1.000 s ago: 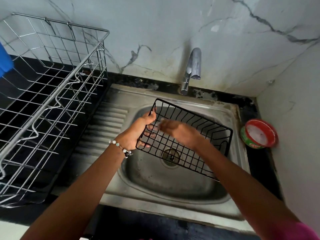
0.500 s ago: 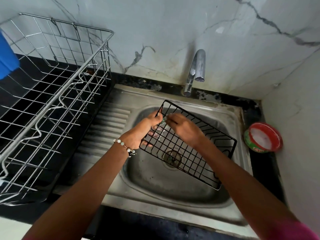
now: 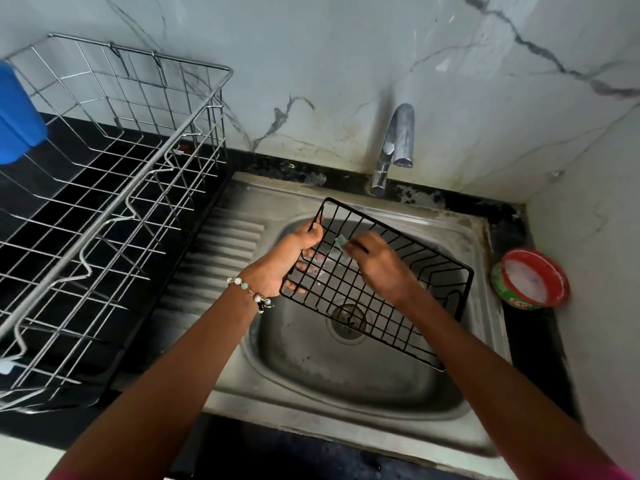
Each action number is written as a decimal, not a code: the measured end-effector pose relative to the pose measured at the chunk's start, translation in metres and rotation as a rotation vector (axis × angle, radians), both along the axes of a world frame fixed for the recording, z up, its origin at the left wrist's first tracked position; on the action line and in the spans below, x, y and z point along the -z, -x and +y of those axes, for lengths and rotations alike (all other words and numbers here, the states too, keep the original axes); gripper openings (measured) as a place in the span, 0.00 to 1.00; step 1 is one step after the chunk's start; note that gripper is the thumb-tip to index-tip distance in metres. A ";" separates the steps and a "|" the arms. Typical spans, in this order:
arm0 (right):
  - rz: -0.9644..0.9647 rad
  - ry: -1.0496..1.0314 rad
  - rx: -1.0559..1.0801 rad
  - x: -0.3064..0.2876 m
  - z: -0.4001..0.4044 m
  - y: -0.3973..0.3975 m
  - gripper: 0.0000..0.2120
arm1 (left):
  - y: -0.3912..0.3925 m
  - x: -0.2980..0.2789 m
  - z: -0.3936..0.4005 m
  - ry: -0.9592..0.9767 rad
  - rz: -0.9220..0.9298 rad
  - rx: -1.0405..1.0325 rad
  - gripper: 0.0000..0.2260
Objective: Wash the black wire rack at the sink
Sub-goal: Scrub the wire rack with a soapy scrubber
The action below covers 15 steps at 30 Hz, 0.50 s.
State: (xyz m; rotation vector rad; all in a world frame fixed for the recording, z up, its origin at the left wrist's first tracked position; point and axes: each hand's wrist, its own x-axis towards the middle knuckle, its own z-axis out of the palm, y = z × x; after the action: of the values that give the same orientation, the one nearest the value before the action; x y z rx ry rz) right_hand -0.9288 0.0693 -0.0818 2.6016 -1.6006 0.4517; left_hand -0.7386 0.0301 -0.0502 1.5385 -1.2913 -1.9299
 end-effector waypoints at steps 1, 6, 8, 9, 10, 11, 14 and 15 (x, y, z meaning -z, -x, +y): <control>-0.045 -0.042 0.023 0.002 0.004 -0.007 0.16 | 0.000 -0.001 -0.001 0.002 0.000 -0.001 0.21; 0.062 -0.091 -0.304 0.013 0.023 -0.028 0.08 | -0.001 -0.001 -0.002 -0.009 -0.003 -0.022 0.20; -0.010 -0.134 -0.267 0.012 0.015 -0.011 0.16 | -0.002 0.000 -0.002 -0.009 -0.012 -0.031 0.20; -0.046 -0.070 -0.205 0.016 0.009 0.000 0.23 | -0.002 0.000 -0.002 -0.007 -0.015 -0.030 0.20; -0.038 -0.031 -0.110 0.018 0.004 0.009 0.28 | -0.002 0.000 -0.002 -0.005 -0.016 -0.024 0.20; -0.051 0.002 -0.041 0.020 0.002 0.015 0.30 | -0.002 0.000 -0.002 -0.004 -0.016 -0.020 0.20; -0.084 -0.067 0.030 0.019 0.014 -0.002 0.19 | -0.002 0.000 -0.003 -0.002 -0.013 -0.023 0.20; -0.112 -0.129 -0.007 0.016 0.021 -0.011 0.14 | -0.002 0.000 -0.003 -0.006 -0.012 -0.029 0.20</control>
State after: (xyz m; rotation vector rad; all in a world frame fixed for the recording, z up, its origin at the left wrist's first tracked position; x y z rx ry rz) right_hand -0.9180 0.0906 -0.0976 2.7210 -1.7096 0.5199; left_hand -0.7367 0.0266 -0.0499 1.5653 -1.2615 -1.9117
